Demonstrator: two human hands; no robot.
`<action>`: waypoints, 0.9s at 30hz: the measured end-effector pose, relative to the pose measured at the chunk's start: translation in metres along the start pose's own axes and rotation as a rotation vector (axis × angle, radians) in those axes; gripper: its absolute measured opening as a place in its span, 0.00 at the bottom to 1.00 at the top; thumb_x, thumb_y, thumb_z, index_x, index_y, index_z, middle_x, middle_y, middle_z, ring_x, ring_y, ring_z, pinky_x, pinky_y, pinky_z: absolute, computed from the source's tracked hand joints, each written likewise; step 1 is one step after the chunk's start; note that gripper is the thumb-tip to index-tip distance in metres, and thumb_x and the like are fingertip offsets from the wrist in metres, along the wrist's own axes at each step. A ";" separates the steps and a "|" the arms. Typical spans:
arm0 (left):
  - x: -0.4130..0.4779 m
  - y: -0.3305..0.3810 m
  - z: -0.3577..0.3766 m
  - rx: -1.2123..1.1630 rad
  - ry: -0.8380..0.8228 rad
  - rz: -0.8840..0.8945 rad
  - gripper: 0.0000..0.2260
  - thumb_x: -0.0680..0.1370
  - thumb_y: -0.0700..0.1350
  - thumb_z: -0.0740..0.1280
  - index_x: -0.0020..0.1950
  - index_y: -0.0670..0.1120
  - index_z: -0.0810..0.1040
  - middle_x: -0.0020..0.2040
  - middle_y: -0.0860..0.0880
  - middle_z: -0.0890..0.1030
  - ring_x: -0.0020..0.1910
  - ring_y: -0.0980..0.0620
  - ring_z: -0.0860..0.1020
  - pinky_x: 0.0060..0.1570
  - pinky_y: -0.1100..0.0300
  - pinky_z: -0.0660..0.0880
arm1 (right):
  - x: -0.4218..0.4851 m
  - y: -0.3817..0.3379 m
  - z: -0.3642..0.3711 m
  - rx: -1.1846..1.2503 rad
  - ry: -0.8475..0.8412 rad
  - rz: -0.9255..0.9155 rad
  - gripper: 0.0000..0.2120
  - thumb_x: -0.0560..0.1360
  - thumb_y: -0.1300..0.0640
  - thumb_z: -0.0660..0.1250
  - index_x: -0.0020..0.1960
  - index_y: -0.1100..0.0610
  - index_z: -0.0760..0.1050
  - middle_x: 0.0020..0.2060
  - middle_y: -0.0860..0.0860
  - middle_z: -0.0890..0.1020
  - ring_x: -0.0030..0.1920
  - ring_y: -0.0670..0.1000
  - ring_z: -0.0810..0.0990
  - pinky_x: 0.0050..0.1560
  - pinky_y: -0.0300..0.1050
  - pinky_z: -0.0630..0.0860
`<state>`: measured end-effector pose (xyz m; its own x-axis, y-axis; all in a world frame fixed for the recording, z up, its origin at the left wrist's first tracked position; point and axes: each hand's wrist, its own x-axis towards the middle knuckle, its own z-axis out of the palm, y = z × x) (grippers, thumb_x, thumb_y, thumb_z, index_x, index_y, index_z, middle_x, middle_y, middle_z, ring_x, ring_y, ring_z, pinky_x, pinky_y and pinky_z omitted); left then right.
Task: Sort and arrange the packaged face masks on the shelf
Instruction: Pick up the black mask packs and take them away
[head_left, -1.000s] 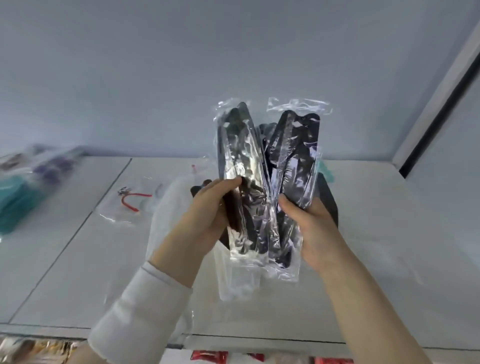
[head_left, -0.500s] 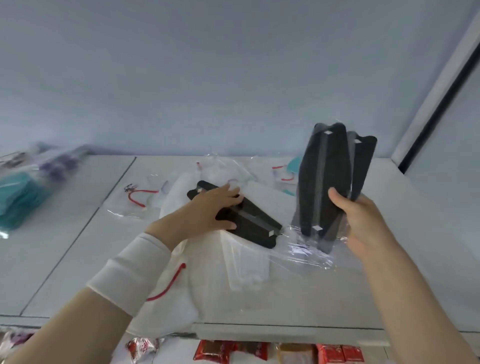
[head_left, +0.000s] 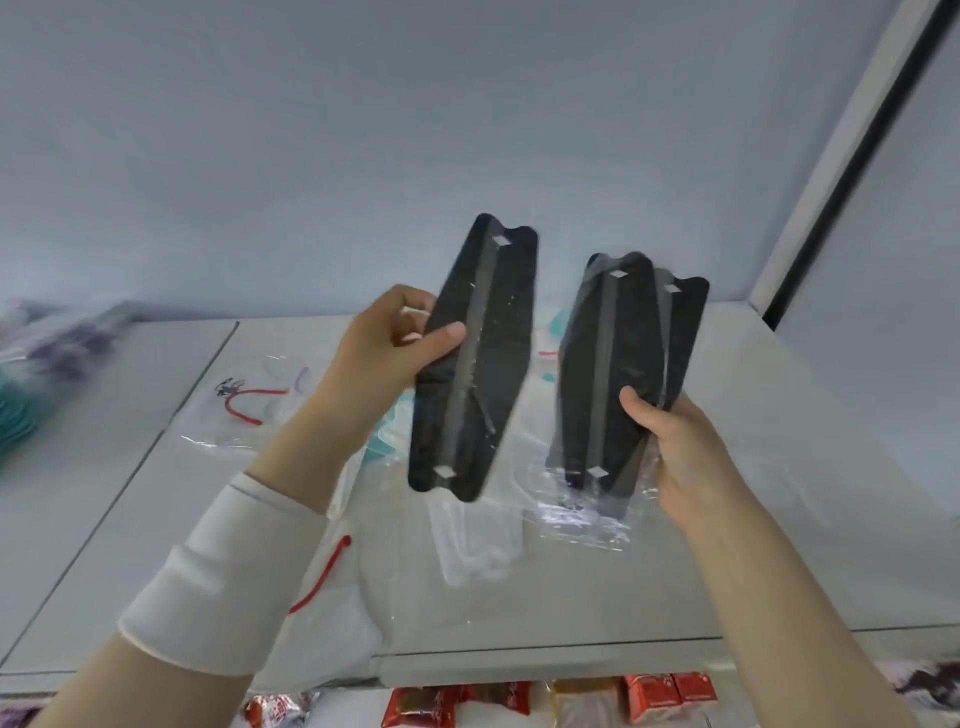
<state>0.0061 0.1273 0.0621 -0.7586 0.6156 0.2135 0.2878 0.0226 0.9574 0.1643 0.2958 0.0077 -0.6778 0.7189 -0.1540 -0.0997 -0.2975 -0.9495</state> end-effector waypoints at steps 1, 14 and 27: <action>-0.003 -0.001 0.009 -0.145 -0.030 -0.058 0.06 0.75 0.39 0.68 0.43 0.47 0.73 0.38 0.48 0.81 0.34 0.53 0.78 0.37 0.62 0.75 | -0.001 0.002 0.005 0.003 -0.025 0.002 0.10 0.76 0.64 0.63 0.55 0.56 0.77 0.44 0.48 0.85 0.46 0.46 0.83 0.48 0.42 0.78; -0.029 0.008 0.078 -0.085 0.220 -0.091 0.07 0.78 0.42 0.63 0.43 0.50 0.67 0.40 0.53 0.74 0.40 0.56 0.75 0.43 0.63 0.73 | -0.015 0.013 0.044 -0.046 -0.041 -0.118 0.15 0.79 0.64 0.59 0.64 0.54 0.70 0.56 0.50 0.79 0.59 0.49 0.77 0.62 0.45 0.70; -0.030 0.012 0.100 -0.107 0.098 -0.009 0.07 0.75 0.55 0.64 0.48 0.52 0.73 0.59 0.54 0.73 0.74 0.57 0.58 0.68 0.71 0.57 | -0.019 0.004 0.049 0.102 -0.148 -0.161 0.15 0.77 0.65 0.61 0.61 0.54 0.74 0.50 0.50 0.83 0.52 0.48 0.82 0.49 0.40 0.78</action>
<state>0.0904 0.1879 0.0480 -0.8160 0.5356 0.2174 0.2204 -0.0594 0.9736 0.1413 0.2501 0.0200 -0.7462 0.6642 0.0459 -0.2833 -0.2543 -0.9247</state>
